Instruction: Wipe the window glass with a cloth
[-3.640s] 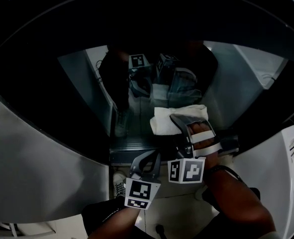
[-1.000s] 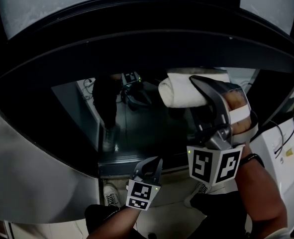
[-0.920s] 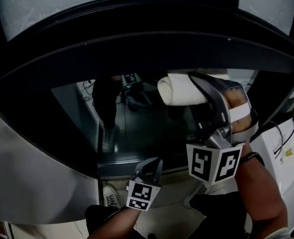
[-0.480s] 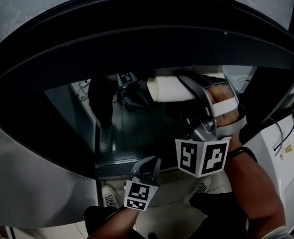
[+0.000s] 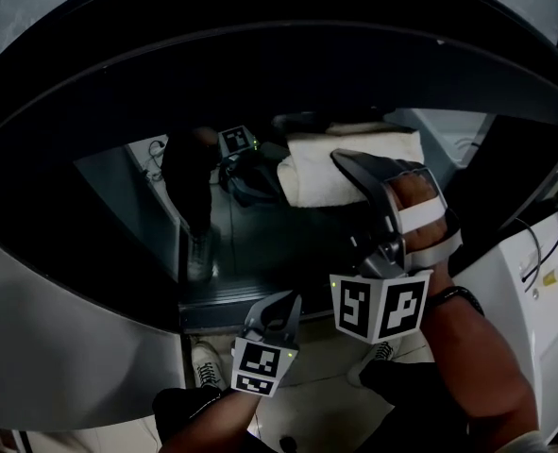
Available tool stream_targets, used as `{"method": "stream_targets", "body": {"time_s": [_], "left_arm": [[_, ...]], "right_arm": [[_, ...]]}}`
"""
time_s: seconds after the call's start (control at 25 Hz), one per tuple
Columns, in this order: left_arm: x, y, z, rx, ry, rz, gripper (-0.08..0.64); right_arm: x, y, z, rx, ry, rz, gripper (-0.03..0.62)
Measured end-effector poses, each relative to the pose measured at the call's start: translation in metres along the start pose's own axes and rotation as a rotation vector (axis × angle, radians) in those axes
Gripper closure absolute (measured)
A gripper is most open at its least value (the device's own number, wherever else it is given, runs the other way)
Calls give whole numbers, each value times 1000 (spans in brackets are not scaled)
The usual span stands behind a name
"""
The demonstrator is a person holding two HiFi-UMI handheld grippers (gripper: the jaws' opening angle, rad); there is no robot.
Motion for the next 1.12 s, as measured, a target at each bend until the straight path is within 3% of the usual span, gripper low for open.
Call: {"method": "stream_targets", "body": {"time_s": [1.12], "left_arm": [[-2, -9, 4, -17, 1, 10, 543]], "right_arm": [[16, -5, 107, -39, 168, 3, 503]]}}
Point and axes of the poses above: the fingertips, and each gripper's own axes: x backward along the fingers, z to its left, y out of its top, the point moved 10 cm from there along x, backward along the fingers, and after that the axes turned 7 degrees about x, right-handed, at the moved point
